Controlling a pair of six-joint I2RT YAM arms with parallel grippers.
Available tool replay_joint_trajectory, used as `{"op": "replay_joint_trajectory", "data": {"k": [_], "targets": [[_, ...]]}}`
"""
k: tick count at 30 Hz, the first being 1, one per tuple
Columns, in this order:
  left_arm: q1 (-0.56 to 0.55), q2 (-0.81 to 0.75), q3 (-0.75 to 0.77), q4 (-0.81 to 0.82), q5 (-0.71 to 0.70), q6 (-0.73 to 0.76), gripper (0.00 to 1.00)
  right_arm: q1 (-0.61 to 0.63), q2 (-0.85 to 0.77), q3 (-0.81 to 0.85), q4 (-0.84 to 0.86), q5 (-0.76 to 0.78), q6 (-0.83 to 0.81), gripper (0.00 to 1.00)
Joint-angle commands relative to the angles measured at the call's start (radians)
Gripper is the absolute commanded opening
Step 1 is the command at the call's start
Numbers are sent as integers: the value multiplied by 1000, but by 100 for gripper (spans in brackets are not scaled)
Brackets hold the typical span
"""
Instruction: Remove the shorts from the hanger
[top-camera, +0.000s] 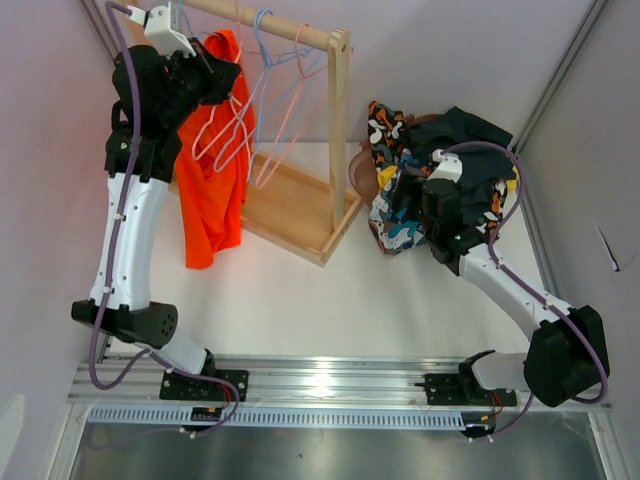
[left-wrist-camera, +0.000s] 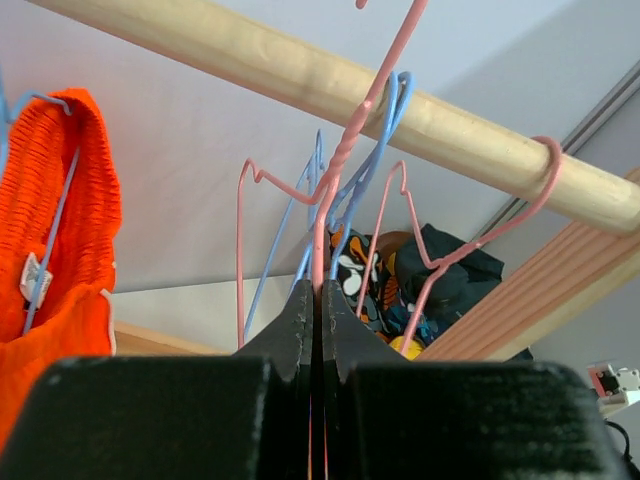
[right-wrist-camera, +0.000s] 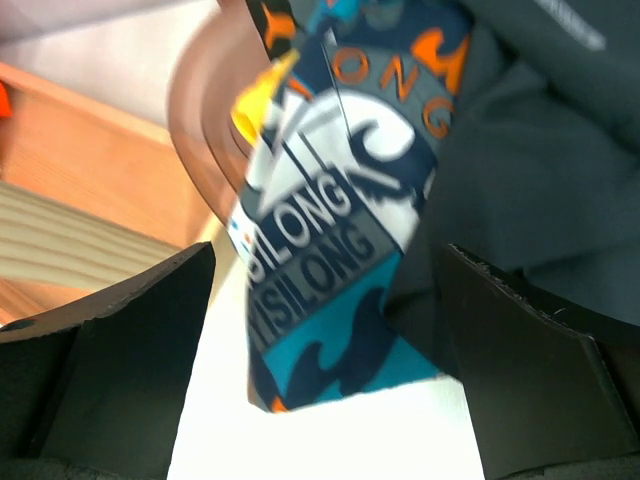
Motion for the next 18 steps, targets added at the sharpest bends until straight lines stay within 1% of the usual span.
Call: {"op": "replay_joint_trajectory", "data": {"k": [1, 4, 7, 9, 10, 12, 13, 14, 15, 17, 18], "targets": [[-16, 33, 30, 14, -21, 6, 0, -1, -74, -17, 9, 14, 32, 100], [-16, 43, 31, 3, -36, 22, 1, -1, -108, -37, 0, 16, 35, 99], [-16, 54, 44, -18, -45, 32, 6, -1, -148, -63, 0, 14, 47, 100], [-16, 53, 57, -32, -51, 37, 13, 0, -175, -85, -30, 16, 58, 99], [-16, 43, 70, -45, -62, 52, 26, 2, -192, -98, -37, 13, 61, 100], [-16, 28, 77, -55, -102, 91, 45, 5, -211, -112, -43, 14, 70, 99], [-15, 17, 80, -57, -137, 130, 55, 6, -223, -120, -52, 14, 74, 99], [-12, -5, 80, -49, -206, 147, 69, 12, -234, -134, -60, 16, 77, 99], [-4, -12, 80, -46, -238, 161, 75, 16, -256, -140, -64, 17, 78, 99], [40, -24, 88, -43, -249, 160, 89, 26, -278, -155, -75, 20, 83, 99], [62, -27, 93, -43, -239, 151, 90, 35, -298, -166, -80, 22, 84, 100]]}}
